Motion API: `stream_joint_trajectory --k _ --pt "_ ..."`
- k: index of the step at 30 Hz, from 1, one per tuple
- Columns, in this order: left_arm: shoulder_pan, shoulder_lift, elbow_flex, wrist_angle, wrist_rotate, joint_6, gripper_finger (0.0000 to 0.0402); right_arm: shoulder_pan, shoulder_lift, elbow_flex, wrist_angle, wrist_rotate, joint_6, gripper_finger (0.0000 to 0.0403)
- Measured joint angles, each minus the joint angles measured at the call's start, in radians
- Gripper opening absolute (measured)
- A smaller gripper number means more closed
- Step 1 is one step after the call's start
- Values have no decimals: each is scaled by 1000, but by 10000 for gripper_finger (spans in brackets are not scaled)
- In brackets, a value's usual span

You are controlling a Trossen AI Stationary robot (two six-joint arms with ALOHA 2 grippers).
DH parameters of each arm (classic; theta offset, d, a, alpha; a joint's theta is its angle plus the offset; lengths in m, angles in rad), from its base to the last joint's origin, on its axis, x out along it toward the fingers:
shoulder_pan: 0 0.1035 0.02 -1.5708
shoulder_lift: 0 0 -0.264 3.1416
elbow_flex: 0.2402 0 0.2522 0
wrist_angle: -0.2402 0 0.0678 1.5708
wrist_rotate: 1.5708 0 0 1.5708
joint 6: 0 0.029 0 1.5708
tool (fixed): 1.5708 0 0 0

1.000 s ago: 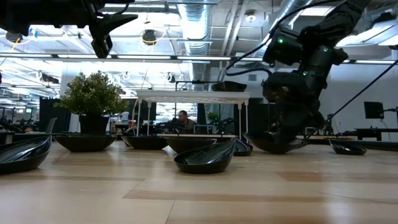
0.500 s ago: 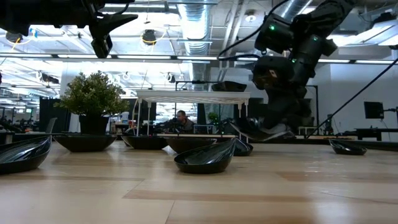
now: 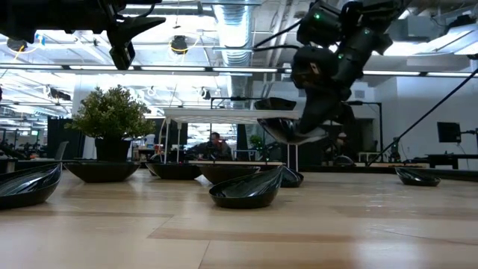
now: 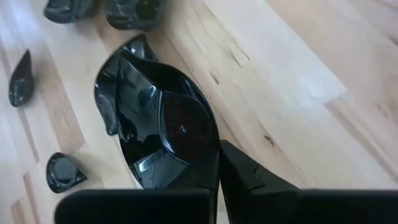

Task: Pick & Place Mini shaped plates
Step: Put the leaf shaped plate on the shelf

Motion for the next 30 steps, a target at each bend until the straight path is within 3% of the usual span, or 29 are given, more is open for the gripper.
stream_joint_trajectory --k 19,30 --pt "-7 0 0 -5 -12 -26 131 -42 0 69 4 29 -135 3" --pt "-34 0 0 -6 -50 -72 131 -156 11 69 -211 25 -153 3"
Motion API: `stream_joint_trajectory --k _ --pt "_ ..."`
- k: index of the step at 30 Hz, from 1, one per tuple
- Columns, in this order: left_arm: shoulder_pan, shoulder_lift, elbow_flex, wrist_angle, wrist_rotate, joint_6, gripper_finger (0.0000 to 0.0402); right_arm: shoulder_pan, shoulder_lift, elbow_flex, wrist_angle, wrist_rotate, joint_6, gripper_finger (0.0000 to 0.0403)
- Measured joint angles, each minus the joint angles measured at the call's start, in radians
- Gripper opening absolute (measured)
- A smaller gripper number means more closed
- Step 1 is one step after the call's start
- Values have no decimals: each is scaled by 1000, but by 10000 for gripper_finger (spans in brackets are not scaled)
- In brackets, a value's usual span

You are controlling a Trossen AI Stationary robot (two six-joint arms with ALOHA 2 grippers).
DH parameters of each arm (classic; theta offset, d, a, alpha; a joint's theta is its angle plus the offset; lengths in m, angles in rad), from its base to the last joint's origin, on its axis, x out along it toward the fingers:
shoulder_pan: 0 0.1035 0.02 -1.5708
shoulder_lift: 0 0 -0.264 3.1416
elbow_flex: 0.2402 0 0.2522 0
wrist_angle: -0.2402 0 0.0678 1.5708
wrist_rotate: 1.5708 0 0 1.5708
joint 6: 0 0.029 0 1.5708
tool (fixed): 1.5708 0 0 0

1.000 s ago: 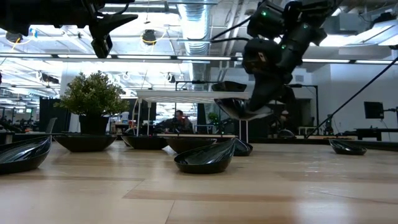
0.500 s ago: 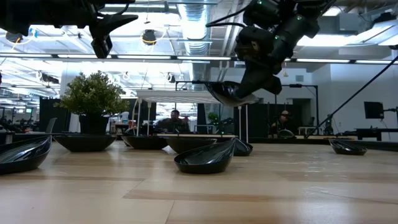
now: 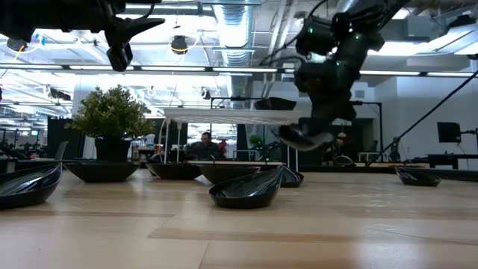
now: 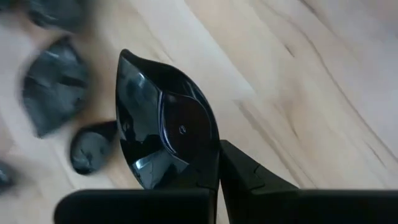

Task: Pick & Place Mini shaped plates
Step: Put the leaf shaped plate on the shelf

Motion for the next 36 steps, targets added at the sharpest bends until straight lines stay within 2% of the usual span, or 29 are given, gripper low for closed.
stream_joint_trajectory --k 6,15,22,36 --pt "-26 0 0 0 -46 -6 131 -28 22 -9 -89 0 1 3" --pt "-32 0 0 -2 -60 -18 131 -27 95 -9 -79 -3 54 3" --pt "-32 0 0 -2 -60 -18 131 -16 98 -9 -78 -3 54 7" --pt "-32 0 0 -9 -60 -18 131 -5 81 -9 -73 0 38 101"
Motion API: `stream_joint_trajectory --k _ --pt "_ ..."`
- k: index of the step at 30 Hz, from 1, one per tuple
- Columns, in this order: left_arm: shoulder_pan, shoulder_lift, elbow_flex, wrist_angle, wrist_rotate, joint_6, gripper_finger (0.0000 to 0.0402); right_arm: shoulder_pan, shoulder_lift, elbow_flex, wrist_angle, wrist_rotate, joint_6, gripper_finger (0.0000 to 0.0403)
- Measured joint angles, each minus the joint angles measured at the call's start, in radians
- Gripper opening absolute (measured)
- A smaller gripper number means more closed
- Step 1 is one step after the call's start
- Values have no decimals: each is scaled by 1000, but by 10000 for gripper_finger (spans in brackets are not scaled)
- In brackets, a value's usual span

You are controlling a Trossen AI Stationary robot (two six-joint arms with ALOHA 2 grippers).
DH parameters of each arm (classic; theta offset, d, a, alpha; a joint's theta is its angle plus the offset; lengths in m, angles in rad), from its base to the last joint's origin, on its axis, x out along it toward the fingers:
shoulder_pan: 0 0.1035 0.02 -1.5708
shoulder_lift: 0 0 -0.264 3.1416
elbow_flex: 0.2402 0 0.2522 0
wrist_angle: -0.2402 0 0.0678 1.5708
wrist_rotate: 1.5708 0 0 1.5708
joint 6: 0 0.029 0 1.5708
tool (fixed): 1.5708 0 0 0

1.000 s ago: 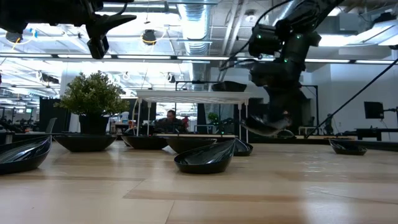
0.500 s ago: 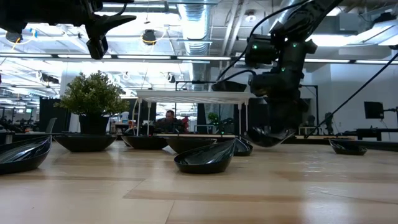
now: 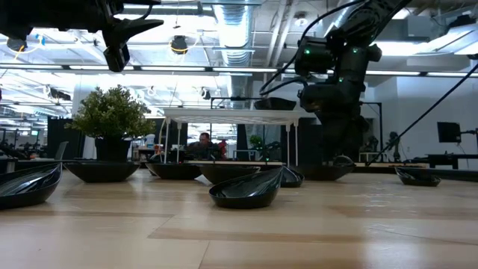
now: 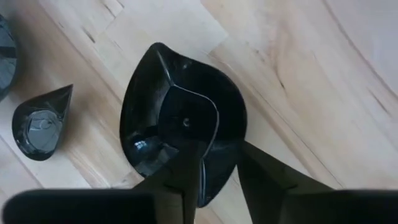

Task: Pick & Place Mini shaped plates
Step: Put the leaf shaped plate on the shelf

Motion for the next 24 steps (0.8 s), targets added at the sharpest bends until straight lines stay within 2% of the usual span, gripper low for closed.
stream_joint_trajectory --k 13,24 --pt "0 0 0 0 0 4 131 0 3 0 -3 26 -12 120" --pt "0 0 0 0 0 4 131 0 3 0 -11 26 -40 201"
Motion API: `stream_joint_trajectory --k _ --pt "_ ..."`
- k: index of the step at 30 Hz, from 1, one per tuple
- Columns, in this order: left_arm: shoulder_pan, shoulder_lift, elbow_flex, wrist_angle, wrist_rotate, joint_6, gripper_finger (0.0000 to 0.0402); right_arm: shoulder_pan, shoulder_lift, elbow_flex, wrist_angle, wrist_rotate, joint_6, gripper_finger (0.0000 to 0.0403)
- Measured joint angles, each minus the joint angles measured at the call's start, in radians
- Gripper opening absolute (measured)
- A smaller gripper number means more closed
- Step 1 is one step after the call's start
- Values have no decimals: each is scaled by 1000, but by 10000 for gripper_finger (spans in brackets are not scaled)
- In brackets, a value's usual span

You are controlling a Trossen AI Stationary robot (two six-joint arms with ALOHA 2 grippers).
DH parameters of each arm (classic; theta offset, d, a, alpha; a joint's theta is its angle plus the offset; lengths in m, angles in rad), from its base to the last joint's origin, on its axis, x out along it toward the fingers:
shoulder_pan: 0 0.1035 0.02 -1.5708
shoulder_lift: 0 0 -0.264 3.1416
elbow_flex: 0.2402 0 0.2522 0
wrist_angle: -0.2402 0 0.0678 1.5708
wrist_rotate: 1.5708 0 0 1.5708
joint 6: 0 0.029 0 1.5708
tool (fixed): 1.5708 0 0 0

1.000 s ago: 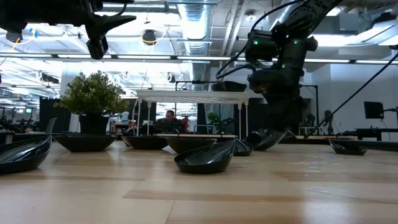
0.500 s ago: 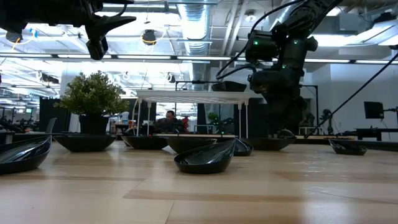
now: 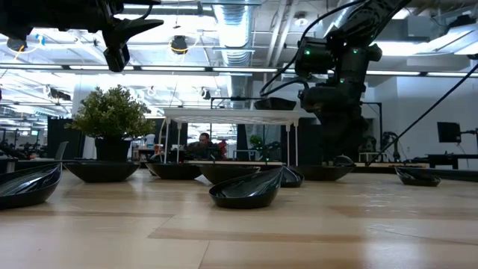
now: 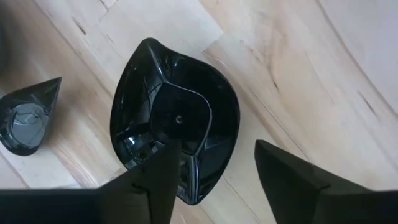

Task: Pick & Place Mini shaped plates
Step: Put the leaf shaped plate on the shelf

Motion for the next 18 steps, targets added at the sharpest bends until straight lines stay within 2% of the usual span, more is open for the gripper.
stream_joint_trajectory --k 5,18 --pt "0 0 0 0 0 0 131 0 0 0 0 -26 -43 211" --pt "0 0 0 -2 0 0 131 -5 0 0 0 -26 -76 198"
